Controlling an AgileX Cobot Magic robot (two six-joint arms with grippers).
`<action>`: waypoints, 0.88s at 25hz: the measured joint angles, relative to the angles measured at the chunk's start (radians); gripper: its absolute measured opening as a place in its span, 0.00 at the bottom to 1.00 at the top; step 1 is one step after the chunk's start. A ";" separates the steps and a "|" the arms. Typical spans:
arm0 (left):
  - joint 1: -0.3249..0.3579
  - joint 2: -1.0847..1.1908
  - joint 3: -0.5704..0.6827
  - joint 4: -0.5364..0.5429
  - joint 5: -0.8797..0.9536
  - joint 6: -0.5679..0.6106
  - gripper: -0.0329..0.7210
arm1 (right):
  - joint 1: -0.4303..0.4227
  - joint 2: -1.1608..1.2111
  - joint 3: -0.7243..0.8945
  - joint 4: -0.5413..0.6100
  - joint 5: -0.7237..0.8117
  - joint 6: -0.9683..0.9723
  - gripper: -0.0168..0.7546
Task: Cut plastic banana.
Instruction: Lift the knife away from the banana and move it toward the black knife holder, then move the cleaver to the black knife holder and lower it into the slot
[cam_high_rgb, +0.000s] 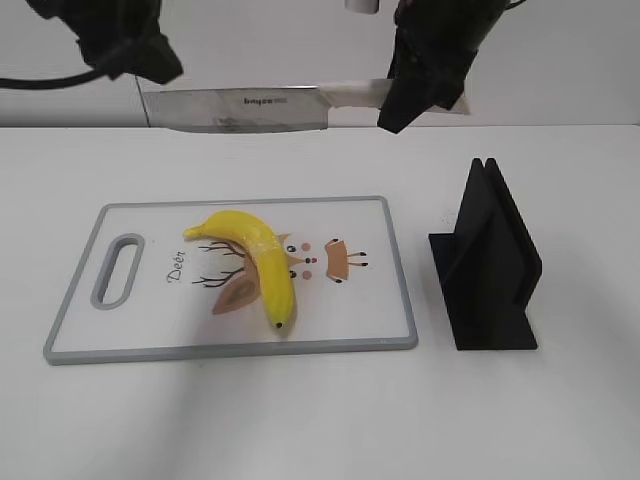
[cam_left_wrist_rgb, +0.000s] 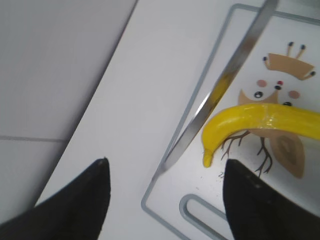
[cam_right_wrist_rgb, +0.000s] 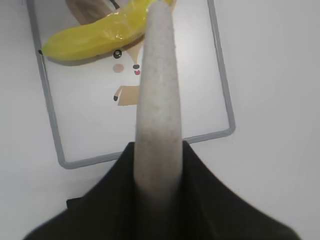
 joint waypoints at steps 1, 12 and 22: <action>0.008 -0.011 0.000 0.035 0.003 -0.073 0.92 | 0.000 0.000 0.000 0.000 0.000 0.027 0.24; 0.204 -0.065 0.000 0.132 0.301 -0.715 0.87 | 0.000 -0.059 0.000 -0.141 0.000 0.685 0.24; 0.312 -0.246 0.203 0.127 0.315 -0.776 0.80 | 0.000 -0.234 0.193 -0.100 -0.002 0.994 0.24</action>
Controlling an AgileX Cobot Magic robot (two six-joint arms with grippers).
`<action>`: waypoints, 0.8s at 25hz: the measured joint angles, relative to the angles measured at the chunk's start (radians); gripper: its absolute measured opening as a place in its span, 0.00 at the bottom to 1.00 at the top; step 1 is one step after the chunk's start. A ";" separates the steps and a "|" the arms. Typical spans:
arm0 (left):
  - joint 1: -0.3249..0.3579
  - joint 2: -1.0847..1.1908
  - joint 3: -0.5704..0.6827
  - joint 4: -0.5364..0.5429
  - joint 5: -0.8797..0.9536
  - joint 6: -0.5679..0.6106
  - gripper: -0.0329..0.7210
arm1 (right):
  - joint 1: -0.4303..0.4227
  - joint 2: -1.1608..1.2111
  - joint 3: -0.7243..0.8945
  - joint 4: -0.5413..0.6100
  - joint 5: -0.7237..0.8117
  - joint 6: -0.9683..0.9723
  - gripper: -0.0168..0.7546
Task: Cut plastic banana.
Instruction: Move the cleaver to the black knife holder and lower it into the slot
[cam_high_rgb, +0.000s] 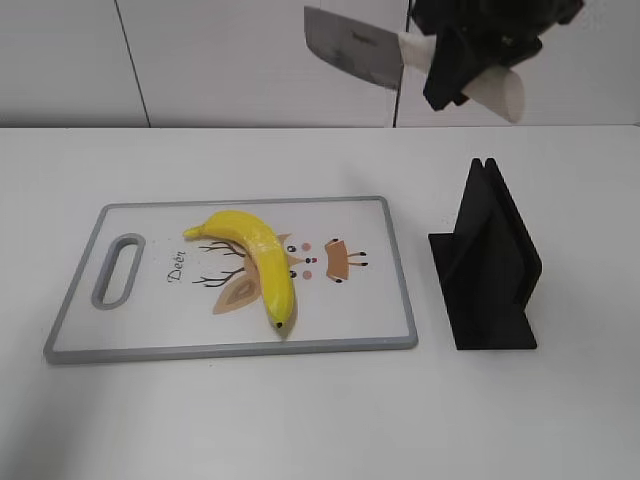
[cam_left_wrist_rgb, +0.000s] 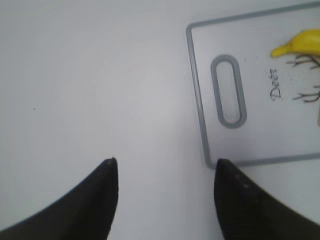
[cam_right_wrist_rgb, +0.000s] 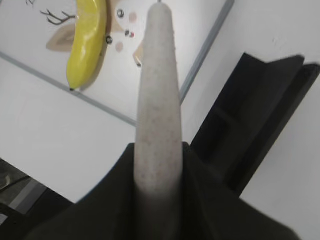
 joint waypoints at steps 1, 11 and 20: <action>0.000 -0.034 0.050 0.000 0.000 -0.002 0.80 | 0.000 -0.030 0.047 0.001 -0.003 0.009 0.24; 0.000 -0.527 0.504 0.000 -0.083 -0.052 0.80 | 0.000 -0.364 0.540 -0.004 -0.294 0.146 0.24; 0.000 -0.926 0.720 0.000 -0.099 -0.071 0.80 | 0.000 -0.515 0.673 -0.162 -0.329 0.419 0.24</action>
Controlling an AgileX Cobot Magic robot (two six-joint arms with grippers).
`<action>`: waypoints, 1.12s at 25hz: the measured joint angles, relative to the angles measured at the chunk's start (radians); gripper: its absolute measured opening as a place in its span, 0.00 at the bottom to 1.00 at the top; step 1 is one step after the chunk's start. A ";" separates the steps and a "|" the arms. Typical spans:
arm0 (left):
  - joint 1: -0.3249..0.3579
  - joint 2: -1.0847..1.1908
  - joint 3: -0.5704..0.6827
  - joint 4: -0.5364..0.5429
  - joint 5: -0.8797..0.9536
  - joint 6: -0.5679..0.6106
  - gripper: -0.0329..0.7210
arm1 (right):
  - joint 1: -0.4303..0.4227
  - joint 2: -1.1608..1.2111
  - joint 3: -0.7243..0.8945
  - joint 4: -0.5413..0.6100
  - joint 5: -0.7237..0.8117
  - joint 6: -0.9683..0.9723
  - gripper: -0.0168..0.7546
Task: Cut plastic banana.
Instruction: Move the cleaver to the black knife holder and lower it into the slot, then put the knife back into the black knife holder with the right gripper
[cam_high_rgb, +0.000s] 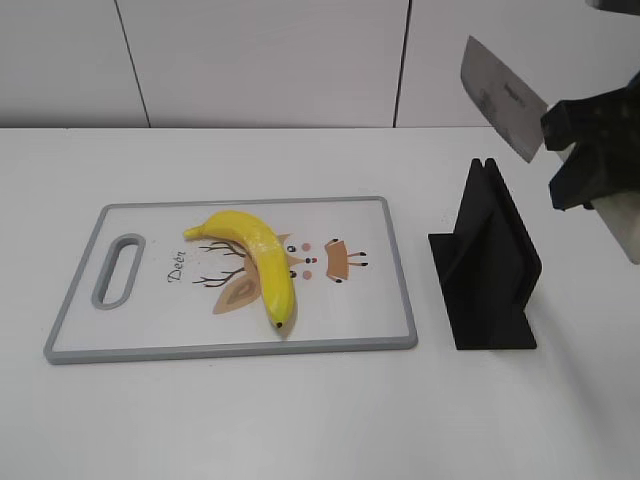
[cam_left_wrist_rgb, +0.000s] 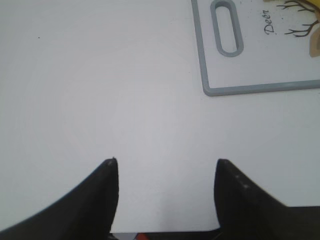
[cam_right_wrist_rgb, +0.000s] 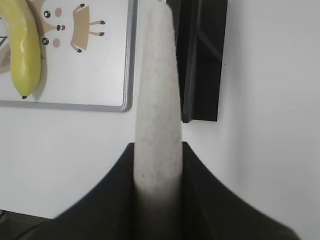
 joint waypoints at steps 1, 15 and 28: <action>0.000 -0.041 0.019 0.000 0.002 0.000 0.80 | 0.000 -0.009 0.012 -0.004 0.000 0.014 0.24; 0.000 -0.399 0.106 -0.021 -0.027 -0.029 0.80 | 0.000 -0.019 0.113 -0.017 -0.089 0.097 0.24; 0.000 -0.440 0.106 -0.021 -0.028 -0.035 0.80 | 0.000 0.077 0.125 -0.029 -0.125 0.103 0.24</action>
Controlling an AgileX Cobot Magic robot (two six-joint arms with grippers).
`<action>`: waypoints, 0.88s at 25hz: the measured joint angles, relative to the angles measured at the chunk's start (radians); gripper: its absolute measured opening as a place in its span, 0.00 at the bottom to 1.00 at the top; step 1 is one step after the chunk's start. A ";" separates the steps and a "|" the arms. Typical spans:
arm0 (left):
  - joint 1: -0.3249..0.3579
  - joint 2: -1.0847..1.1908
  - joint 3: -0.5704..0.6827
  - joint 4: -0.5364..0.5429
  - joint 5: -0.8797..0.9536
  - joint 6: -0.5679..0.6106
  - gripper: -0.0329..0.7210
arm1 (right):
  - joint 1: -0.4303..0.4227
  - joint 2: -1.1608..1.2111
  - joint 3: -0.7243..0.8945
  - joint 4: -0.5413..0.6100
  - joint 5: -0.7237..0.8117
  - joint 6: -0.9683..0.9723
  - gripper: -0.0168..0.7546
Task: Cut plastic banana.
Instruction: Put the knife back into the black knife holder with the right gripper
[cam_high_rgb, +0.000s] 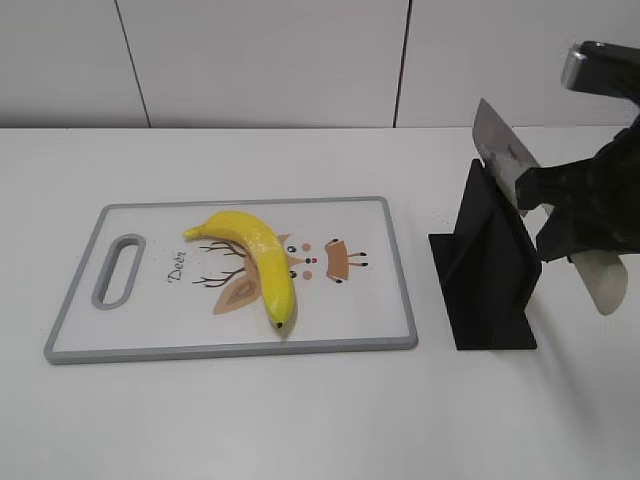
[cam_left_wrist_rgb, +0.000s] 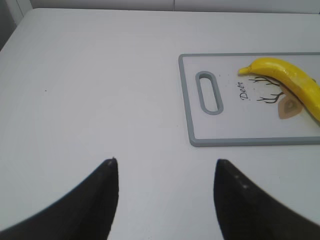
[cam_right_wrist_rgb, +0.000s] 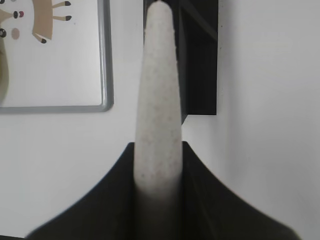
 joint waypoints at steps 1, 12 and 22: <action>0.000 -0.001 0.000 0.000 0.000 -0.001 0.80 | 0.000 0.012 0.000 0.000 -0.006 0.000 0.24; 0.000 -0.002 0.000 -0.003 0.000 -0.001 0.80 | 0.000 0.128 0.000 0.001 -0.018 -0.008 0.24; 0.000 -0.002 0.000 -0.003 0.000 -0.001 0.80 | -0.002 0.132 0.000 0.064 -0.010 -0.099 0.74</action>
